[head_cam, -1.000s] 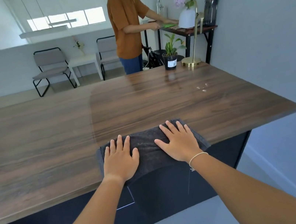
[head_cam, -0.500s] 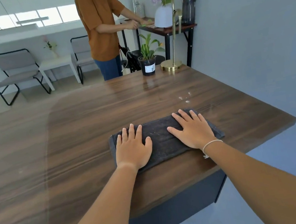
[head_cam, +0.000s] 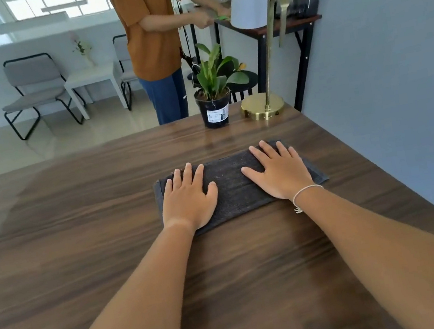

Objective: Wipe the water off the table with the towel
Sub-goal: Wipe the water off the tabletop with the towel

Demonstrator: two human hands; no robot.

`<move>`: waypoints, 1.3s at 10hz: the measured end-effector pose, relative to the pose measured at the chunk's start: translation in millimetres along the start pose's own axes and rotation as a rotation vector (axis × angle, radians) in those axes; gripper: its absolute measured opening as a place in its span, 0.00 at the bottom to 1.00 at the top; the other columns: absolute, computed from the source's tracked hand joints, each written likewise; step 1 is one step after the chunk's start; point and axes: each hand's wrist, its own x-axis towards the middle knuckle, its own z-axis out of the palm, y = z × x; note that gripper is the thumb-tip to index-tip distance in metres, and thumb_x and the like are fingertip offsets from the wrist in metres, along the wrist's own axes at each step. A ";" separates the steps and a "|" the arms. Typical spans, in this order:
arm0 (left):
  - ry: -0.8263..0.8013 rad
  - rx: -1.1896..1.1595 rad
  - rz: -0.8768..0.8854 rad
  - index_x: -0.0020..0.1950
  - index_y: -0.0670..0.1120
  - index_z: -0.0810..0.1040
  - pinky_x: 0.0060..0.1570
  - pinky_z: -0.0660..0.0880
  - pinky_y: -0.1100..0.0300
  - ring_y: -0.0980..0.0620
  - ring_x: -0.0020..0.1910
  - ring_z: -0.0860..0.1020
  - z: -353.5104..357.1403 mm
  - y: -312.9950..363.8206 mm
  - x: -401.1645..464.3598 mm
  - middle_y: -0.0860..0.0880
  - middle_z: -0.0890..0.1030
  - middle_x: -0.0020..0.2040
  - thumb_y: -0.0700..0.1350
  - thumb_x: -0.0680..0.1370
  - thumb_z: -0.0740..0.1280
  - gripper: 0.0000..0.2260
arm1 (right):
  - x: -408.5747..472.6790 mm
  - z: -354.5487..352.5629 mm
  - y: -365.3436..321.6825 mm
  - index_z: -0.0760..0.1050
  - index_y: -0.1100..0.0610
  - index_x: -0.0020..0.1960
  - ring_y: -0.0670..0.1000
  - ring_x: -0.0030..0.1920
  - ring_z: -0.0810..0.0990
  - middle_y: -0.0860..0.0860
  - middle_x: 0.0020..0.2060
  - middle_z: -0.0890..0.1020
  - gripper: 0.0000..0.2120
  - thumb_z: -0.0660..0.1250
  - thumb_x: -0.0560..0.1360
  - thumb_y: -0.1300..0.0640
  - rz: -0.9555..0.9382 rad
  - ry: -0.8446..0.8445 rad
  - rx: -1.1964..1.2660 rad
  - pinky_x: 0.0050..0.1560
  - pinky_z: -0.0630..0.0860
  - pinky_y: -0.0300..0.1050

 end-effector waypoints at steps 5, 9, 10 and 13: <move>0.006 0.029 0.001 0.78 0.51 0.50 0.76 0.44 0.50 0.46 0.79 0.47 5.5 -1.7 52.9 0.47 0.50 0.80 0.57 0.80 0.46 0.27 | 48.6 4.7 7.2 0.48 0.44 0.78 0.56 0.78 0.46 0.47 0.79 0.49 0.33 0.44 0.76 0.32 -0.001 -0.011 -0.015 0.77 0.44 0.54; -0.008 0.005 0.022 0.78 0.50 0.49 0.76 0.45 0.50 0.46 0.79 0.47 9.1 20.3 -49.0 0.48 0.49 0.80 0.57 0.80 0.46 0.27 | -62.1 1.8 19.1 0.48 0.45 0.78 0.55 0.78 0.46 0.47 0.79 0.49 0.32 0.44 0.77 0.33 0.008 -0.029 0.011 0.76 0.42 0.53; -0.007 0.002 0.012 0.78 0.50 0.49 0.76 0.45 0.50 0.46 0.79 0.47 12.4 35.4 -96.9 0.48 0.49 0.80 0.57 0.81 0.46 0.27 | -108.2 0.0 27.2 0.48 0.45 0.78 0.55 0.78 0.46 0.47 0.79 0.48 0.32 0.44 0.77 0.33 -0.002 -0.034 0.010 0.76 0.43 0.53; -0.005 -0.001 -0.010 0.78 0.50 0.48 0.76 0.44 0.51 0.46 0.79 0.46 24.1 90.7 -249.2 0.48 0.48 0.80 0.57 0.81 0.46 0.27 | -264.3 -2.5 64.2 0.49 0.45 0.78 0.56 0.78 0.46 0.48 0.79 0.50 0.32 0.45 0.77 0.34 -0.032 -0.014 0.020 0.76 0.43 0.53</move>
